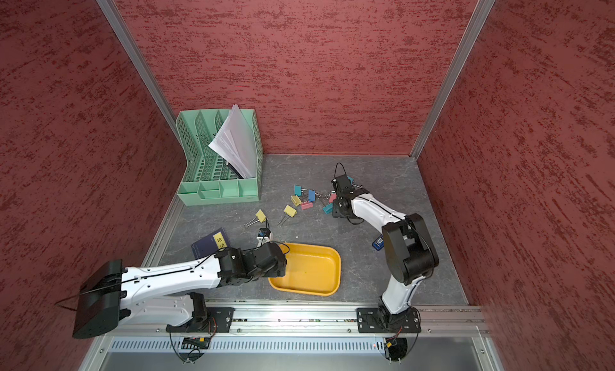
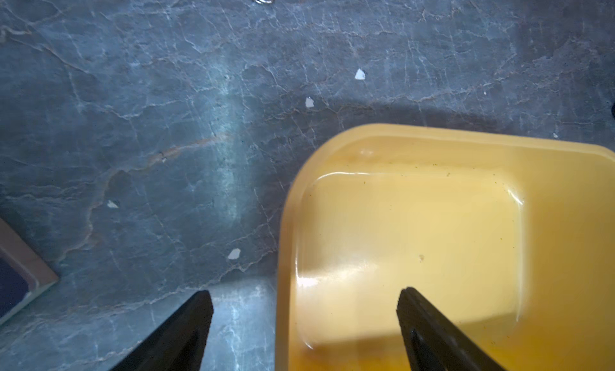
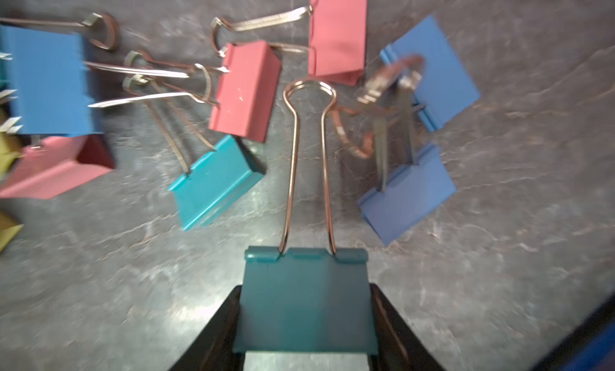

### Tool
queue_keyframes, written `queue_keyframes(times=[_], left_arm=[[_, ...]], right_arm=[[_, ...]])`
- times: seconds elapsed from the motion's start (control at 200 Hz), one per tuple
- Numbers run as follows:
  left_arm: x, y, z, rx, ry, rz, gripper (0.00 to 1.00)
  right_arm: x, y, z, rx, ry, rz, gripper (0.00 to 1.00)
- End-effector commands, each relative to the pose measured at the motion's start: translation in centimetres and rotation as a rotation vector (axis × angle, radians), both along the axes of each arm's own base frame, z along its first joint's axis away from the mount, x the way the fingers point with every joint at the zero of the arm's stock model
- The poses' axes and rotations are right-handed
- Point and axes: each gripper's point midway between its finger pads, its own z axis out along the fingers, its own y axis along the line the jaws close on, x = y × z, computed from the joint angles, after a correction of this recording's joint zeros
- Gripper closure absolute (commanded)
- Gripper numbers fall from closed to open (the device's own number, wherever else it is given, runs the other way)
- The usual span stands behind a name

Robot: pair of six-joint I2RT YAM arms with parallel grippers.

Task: Put the binder clips in the storage box
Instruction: Pick up the binder clip at the center of the board, then place the binder clip in the storage box.

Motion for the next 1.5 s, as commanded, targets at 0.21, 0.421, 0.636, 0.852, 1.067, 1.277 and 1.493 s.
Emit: queue_keyframes(times=[0.21, 0.421, 0.636, 0.852, 1.067, 1.277, 1.493], left_arm=[[2.8, -0.2, -0.3, 0.007, -0.052, -0.067, 0.08], [3.4, -1.3, -1.5, 0.011, -0.037, -0.092, 0.08], [3.7, -2.3, -2.4, 0.011, -0.023, -0.105, 0.08], [4.2, -2.7, -3.1, 0.033, -0.016, -0.116, 0.09], [4.2, -2.5, -4.3, 0.049, 0.009, -0.116, 0.09], [3.2, -2.4, -5.6, 0.034, 0.051, -0.105, 0.1], [2.0, -2.6, -6.3, 0.027, 0.067, -0.092, 0.11]], right_arm=[[-12.9, 6.9, 6.9, 0.101, -0.029, 0.233, 0.64], [-21.1, 9.2, 3.2, 0.131, 0.085, 0.31, 0.64], [-24.4, 10.9, 0.1, 0.115, 0.154, 0.368, 0.63], [-24.7, 11.3, -2.6, 0.101, 0.194, 0.363, 0.61], [-24.0, 10.7, -5.2, 0.059, 0.224, 0.351, 0.41], [-20.2, 11.0, -4.8, 0.079, 0.192, 0.386, 0.22], [-16.2, 11.2, -5.0, 0.074, 0.205, 0.42, 0.21]])
